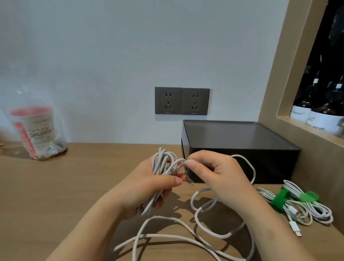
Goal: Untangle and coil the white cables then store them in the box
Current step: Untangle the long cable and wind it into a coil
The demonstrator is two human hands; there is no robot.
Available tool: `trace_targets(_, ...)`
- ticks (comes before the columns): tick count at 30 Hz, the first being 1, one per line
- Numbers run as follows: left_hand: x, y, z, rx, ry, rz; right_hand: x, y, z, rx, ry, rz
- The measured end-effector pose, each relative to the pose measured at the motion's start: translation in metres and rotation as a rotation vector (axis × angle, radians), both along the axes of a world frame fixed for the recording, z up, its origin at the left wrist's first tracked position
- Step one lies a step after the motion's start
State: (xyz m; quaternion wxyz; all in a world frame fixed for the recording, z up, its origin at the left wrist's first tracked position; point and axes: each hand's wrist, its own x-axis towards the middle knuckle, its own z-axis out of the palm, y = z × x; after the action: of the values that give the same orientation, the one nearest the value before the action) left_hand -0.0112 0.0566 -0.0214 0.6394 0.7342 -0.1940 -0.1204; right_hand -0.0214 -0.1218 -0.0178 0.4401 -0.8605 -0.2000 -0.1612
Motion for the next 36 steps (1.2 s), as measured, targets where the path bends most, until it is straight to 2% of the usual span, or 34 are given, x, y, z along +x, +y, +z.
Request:
trace_targets(5, -0.002, 0.001, 0.003, 0.185, -0.119, 0.041, 0.001, 0.003, -0.003, 0.053, -0.013, -0.155)
trace_targets(9, 0.000, 0.003, 0.004, 0.204, -0.170, 0.077, 0.001, 0.007, -0.004, 0.132, 0.028, -0.168)
trace_targets(12, -0.001, 0.000, 0.002, 0.070, -0.112, 0.084, -0.001, 0.010, -0.002, 0.289, 0.144, -0.119)
trace_targets(14, -0.001, -0.003, 0.000, 0.007, -0.094, 0.121, -0.001, 0.010, 0.000, 0.301, 0.188, -0.108)
trace_targets(16, 0.001, -0.003, -0.001, 0.073, -0.195, 0.218, -0.001, 0.007, 0.001, 0.226, 0.215, -0.103)
trace_targets(18, 0.002, -0.003, 0.000, 0.095, -0.274, 0.301, 0.000, 0.001, 0.002, 0.060, 0.218, -0.131)
trace_targets(21, 0.008, 0.001, 0.000, -0.030, -0.281, 0.468, 0.002, -0.011, 0.003, -0.097, 0.226, -0.236)
trace_targets(25, 0.016, 0.008, 0.001, -0.222, -0.240, 0.627, 0.007, -0.028, 0.004, 0.027, 0.153, -0.477)
trace_targets(29, 0.014, -0.001, 0.000, -0.237, -0.265, 0.648, 0.008, -0.031, 0.005, 0.266, 0.087, -0.582)
trace_targets(31, 0.016, 0.001, 0.000, -0.287, -0.241, 0.691, 0.008, -0.032, 0.003, 0.151, 0.055, -0.649)
trace_targets(33, 0.022, 0.012, -0.001, -0.408, -0.161, 0.777, 0.006, -0.033, 0.003, -0.119, 0.069, -0.721)
trace_targets(36, 0.026, 0.018, -0.002, -0.462, -0.051, 0.794, 0.006, -0.026, 0.001, -0.416, 0.125, -0.674)
